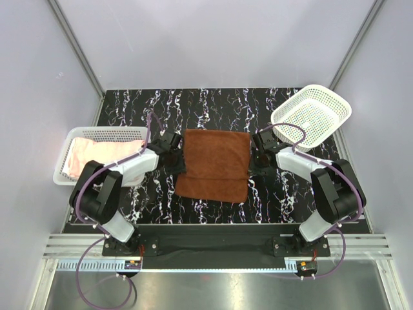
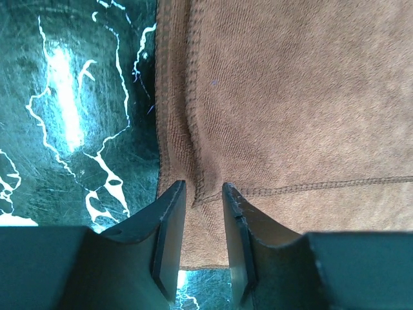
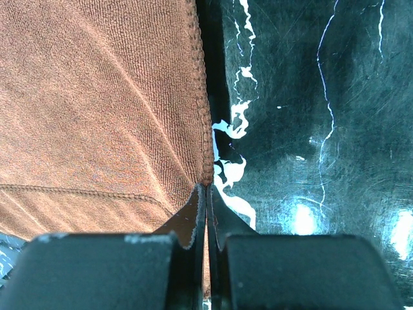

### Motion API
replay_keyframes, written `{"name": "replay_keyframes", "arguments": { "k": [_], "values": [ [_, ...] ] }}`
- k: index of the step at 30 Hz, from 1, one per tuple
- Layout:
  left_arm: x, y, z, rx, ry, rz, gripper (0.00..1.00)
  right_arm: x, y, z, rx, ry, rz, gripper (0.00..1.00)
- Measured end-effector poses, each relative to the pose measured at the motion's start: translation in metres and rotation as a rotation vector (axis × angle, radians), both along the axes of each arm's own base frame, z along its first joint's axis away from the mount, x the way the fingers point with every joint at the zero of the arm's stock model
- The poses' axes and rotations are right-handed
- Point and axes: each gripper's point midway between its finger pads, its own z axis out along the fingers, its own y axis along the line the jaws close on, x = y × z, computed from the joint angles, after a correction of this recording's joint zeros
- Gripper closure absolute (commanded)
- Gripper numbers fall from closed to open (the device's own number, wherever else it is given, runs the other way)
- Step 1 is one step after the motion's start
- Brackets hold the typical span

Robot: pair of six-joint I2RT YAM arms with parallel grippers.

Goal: Fold and stack the towels
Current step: Fold the towel

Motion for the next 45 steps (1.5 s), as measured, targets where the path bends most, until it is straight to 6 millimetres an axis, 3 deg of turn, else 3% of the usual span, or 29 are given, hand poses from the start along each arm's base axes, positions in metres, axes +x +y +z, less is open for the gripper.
{"name": "replay_keyframes", "arguments": {
  "k": [5,10,20,30,35,38,42,45],
  "values": [
    [0.006,-0.003,0.001,-0.003,-0.004,0.0,0.76,-0.001,0.0,-0.001,0.001,-0.001,0.001,1.0],
    [0.006,-0.004,0.0,-0.004,0.0,0.001,1.0,-0.002,-0.001,-0.002,0.0,0.001,0.001,1.0],
    [0.008,-0.005,0.011,0.003,0.007,-0.004,1.0,-0.003,0.0,0.005,-0.002,0.013,0.007,1.0],
    [0.024,-0.012,0.051,-0.002,-0.029,-0.034,1.0,0.009,0.009,0.051,0.039,-0.037,0.027,1.0],
    [0.008,-0.009,0.066,-0.016,-0.015,-0.073,1.0,-0.007,0.024,0.074,0.166,-0.058,0.056,1.0],
    [-0.008,-0.005,0.058,-0.019,0.009,-0.096,1.0,-0.027,0.024,0.065,0.2,-0.033,0.061,1.0],
    [-0.035,0.006,0.029,0.01,0.096,-0.107,1.0,-0.055,0.019,0.032,0.211,0.048,0.052,1.0],
    [-0.044,0.011,0.021,0.022,0.126,-0.111,1.0,-0.069,0.02,0.017,0.233,0.096,0.057,1.0]
  ]
}}
